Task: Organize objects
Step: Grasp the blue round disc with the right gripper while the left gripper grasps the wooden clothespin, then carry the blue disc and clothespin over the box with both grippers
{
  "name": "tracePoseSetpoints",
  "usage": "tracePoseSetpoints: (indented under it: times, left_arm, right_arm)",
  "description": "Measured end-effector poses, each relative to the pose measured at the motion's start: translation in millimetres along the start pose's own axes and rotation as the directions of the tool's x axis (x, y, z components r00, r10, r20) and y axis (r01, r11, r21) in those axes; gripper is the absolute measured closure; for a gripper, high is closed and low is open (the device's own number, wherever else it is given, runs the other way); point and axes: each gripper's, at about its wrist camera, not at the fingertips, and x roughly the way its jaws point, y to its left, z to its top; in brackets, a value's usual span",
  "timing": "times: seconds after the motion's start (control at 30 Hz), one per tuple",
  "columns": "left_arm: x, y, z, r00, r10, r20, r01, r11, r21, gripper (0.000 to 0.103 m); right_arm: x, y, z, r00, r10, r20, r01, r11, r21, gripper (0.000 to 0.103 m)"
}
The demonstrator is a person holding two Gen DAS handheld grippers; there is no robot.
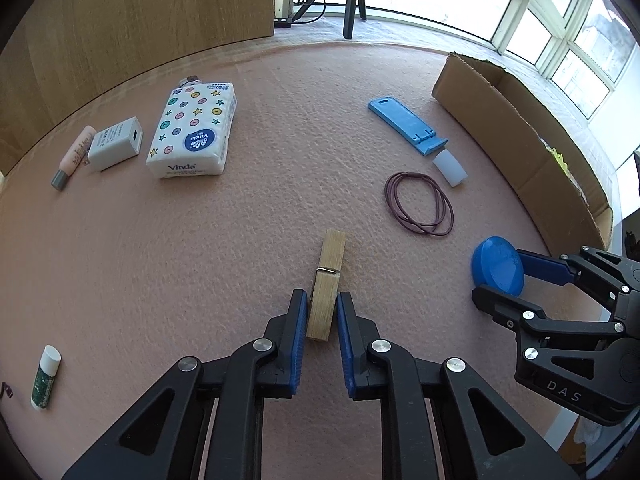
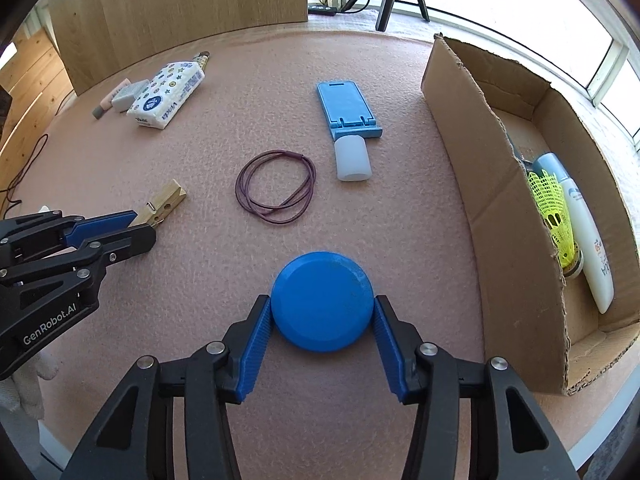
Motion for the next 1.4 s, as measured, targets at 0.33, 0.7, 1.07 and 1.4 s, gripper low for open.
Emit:
tracePoseSetpoints:
  times: [0.33,0.7,1.07,1.4]
  left_arm:
    - [-4.0,1.3,-2.3,1.000,-0.007,0.017,0.008,0.997,-0.071,0.089]
    - [-30.1,-6.5,11.2,0.997,-0.032,0.068,0.037,0.997,-0.073,0.089]
    - [-43.3,-62.1,57.7,0.988,-0.082,0.134,0.081,0.997,0.016,0.089]
    - [-38.1,-126.5,103.2,0.976,-0.147,0.161,0.130,0.985,0.110,0.089]
  right_arm:
    - [-6.5,3.7,-1.8,0.999,0.027,0.029,-0.027,1.000,0.002,0.057]
    - [-61.6,-20.5,-8.6,0.990,0.058,0.132,-0.063,0.997,0.039,0.057]
    - [-103.6,-83.4,-5.2,0.977,0.007,0.214,-0.035,0.991,0.131,0.057]
    - [-114.7,-128.8,-2.2,0.969,-0.049,0.242,0.005,0.984,0.181,0.057]
